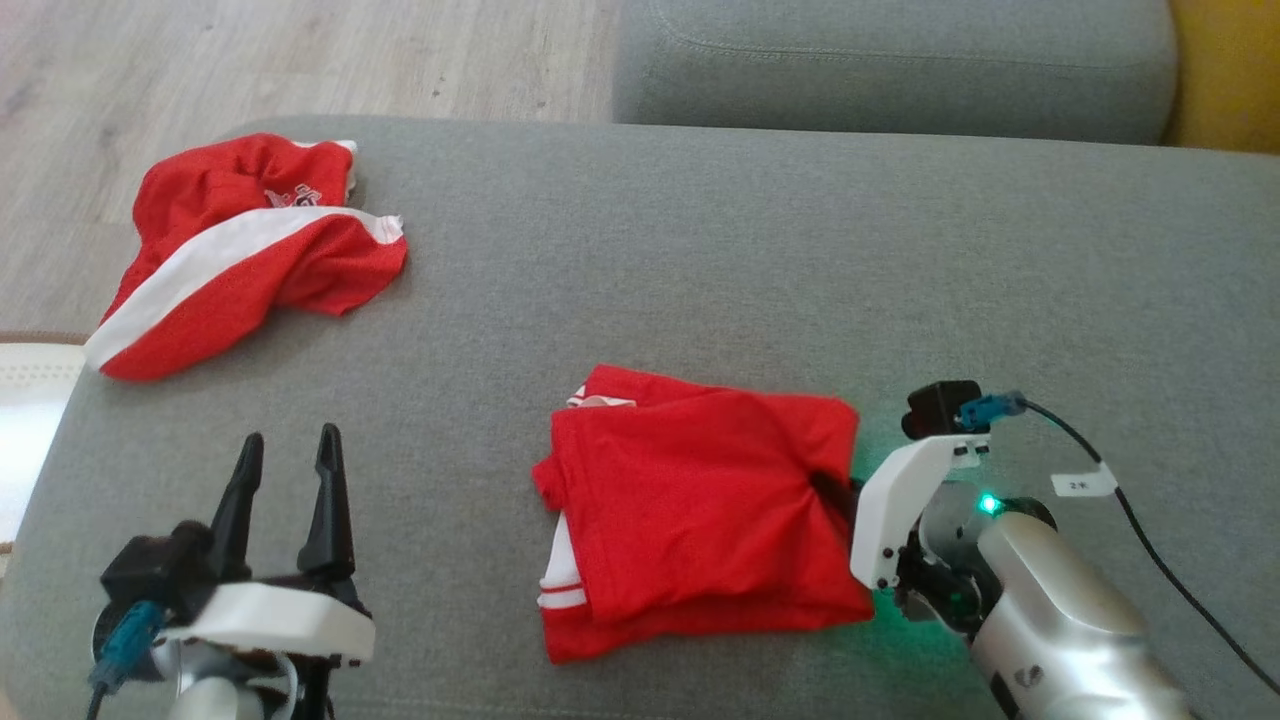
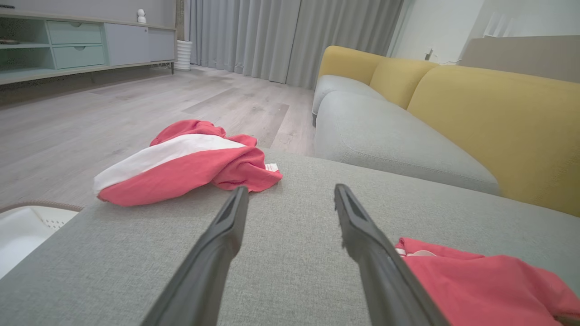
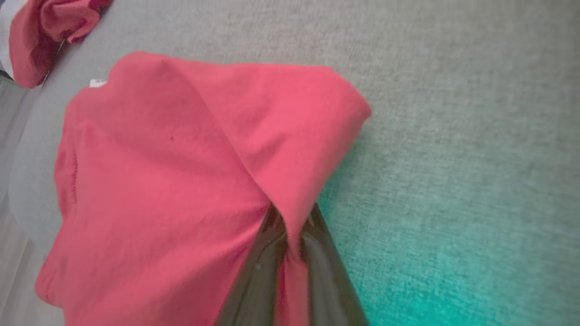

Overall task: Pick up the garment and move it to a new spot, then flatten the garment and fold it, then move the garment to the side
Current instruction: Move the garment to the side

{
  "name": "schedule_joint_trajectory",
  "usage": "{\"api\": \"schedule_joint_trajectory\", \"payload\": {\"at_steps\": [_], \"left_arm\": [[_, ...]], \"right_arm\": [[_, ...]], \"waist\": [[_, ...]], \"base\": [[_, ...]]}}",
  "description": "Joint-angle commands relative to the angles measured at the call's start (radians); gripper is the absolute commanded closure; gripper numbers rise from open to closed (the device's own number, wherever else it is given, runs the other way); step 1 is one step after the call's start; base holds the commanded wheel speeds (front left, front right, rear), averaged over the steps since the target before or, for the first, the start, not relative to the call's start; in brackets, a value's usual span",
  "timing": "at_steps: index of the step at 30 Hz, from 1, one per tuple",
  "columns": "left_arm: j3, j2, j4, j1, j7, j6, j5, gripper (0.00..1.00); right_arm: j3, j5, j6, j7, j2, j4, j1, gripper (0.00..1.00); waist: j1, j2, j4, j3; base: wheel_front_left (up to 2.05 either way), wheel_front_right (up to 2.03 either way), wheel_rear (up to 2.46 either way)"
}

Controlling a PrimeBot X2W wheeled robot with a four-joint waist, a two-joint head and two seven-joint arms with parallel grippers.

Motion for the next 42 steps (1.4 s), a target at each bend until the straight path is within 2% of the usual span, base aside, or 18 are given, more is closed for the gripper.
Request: {"api": "schedule_joint_trajectory", "payload": {"at_steps": [1, 5, 12, 25, 30, 35, 42], "left_arm": [[0.042, 0.007, -0.035, -0.058, -0.012, -0.006, 0.010, 0.00], [0.034, 0.007, -0.039, -0.062, -0.012, -0.013, 0.013, 0.00], [-0.008, 0.006, -0.027, -0.092, -0.012, -0.028, 0.017, 0.00], [-0.054, 0.011, -0.018, -0.160, -0.012, -0.041, 0.023, 0.00], [-0.064, 0.015, -0.013, -0.180, -0.012, -0.043, 0.022, 0.00], [-0.066, 0.020, -0.014, -0.193, -0.012, -0.045, 0.025, 0.00], [-0.060, 0.039, -0.030, -0.218, -0.012, -0.046, 0.028, 0.00]], "right_arm": [[0.018, -0.004, -0.001, -0.041, 0.002, -0.035, -0.034, 1.00], [0.018, -0.011, -0.001, -0.117, -0.020, -0.046, -0.072, 1.00], [-0.005, 0.004, -0.001, -0.173, -0.057, -0.030, -0.129, 1.00], [0.000, 0.008, -0.001, -0.217, -0.081, -0.052, -0.173, 1.00], [0.008, 0.020, -0.001, -0.228, -0.085, -0.075, -0.173, 1.00], [0.011, 0.033, -0.001, -0.246, -0.088, -0.093, -0.176, 1.00], [0.026, 0.028, -0.001, -0.245, -0.109, -0.105, -0.246, 1.00]], "waist": [[0.0000, 0.0000, -0.011, -0.004], [0.0000, 0.0000, -0.038, -0.008], [0.0000, 0.0000, -0.115, -0.002], [0.0000, 0.0000, -0.371, 0.030], [0.0000, 0.0000, -0.447, 0.052], [0.0000, 0.0000, -0.483, 0.080], [0.0000, 0.0000, -0.477, 0.144]], "base": [[0.00, 0.00, 0.00], [0.00, 0.00, 0.00], [0.00, 0.00, 0.00], [0.00, 0.00, 0.00], [0.00, 0.00, 0.00], [0.00, 0.00, 0.00], [0.00, 0.00, 0.00]]}}
